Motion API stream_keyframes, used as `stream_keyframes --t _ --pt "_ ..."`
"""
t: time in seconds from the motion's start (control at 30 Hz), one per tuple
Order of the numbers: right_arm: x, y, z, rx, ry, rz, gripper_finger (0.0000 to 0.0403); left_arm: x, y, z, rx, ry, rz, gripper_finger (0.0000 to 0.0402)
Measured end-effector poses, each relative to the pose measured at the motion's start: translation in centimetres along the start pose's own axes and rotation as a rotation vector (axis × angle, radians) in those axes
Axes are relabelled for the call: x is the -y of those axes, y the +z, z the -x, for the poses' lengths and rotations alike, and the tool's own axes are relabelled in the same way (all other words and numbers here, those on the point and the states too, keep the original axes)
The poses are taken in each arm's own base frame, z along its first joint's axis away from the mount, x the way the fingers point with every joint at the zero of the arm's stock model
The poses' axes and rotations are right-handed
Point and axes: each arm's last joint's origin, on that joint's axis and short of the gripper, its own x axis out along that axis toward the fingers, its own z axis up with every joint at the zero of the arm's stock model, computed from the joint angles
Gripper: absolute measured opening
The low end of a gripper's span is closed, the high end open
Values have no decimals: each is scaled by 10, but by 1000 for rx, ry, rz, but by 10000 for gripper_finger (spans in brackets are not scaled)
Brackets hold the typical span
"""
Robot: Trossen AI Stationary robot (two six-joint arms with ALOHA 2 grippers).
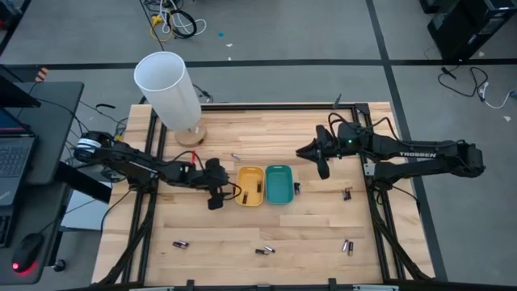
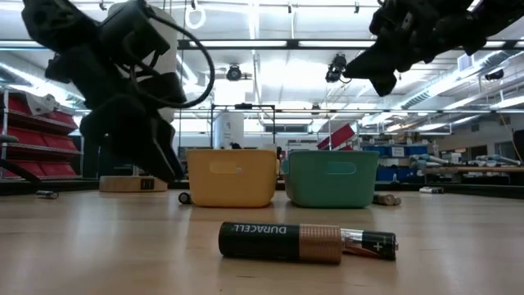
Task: Sort batteries
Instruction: Put the black battery into the yellow bin
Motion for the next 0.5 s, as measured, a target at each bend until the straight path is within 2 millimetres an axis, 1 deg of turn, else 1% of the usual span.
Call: stream_keyframes --t 0.1,0.23,0.5 --pt "0 4 0 43 -16 13 78 0 -6 -2 2 -6 -30 321" --pt "1 6 0 69 -48 16 115 1 -6 -2 73 -39 -73 321" --pt "1 5 -3 68 -83 -7 199 -5 -13 -14 48 -49 -118 321"
